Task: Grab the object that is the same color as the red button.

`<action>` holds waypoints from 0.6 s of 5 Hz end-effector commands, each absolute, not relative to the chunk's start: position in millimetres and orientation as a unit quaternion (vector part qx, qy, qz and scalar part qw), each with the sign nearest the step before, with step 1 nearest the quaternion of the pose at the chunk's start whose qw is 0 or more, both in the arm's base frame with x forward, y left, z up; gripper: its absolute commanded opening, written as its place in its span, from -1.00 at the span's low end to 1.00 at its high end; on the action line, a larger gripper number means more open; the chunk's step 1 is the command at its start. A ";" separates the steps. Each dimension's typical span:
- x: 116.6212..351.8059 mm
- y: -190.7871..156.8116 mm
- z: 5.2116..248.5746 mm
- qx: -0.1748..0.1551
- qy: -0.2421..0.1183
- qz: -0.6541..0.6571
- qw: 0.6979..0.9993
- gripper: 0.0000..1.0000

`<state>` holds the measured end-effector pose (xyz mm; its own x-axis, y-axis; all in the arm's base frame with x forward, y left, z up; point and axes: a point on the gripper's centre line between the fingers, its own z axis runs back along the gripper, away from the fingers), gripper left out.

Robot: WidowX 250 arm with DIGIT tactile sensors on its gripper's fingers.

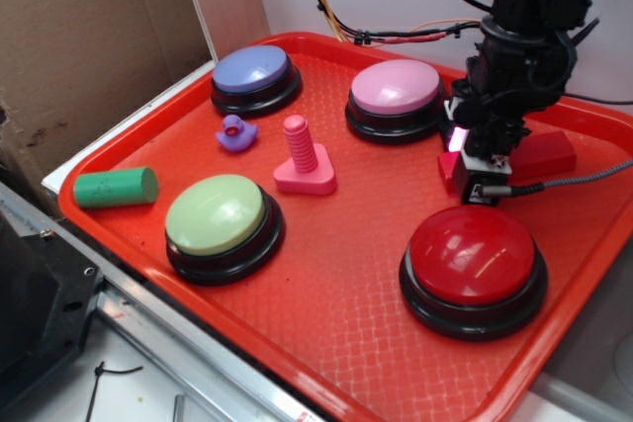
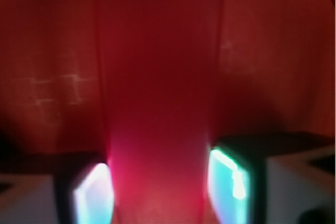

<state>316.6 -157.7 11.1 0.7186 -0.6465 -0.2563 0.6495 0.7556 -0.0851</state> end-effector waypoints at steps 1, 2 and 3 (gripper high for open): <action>305.7 -150.4 59.9 0.027 0.107 -0.274 0.955 -1.00; 287.0 -148.8 108.2 0.012 0.044 -0.177 0.983 -1.00; 257.2 -158.4 156.7 -0.045 -0.009 -0.097 0.994 -1.00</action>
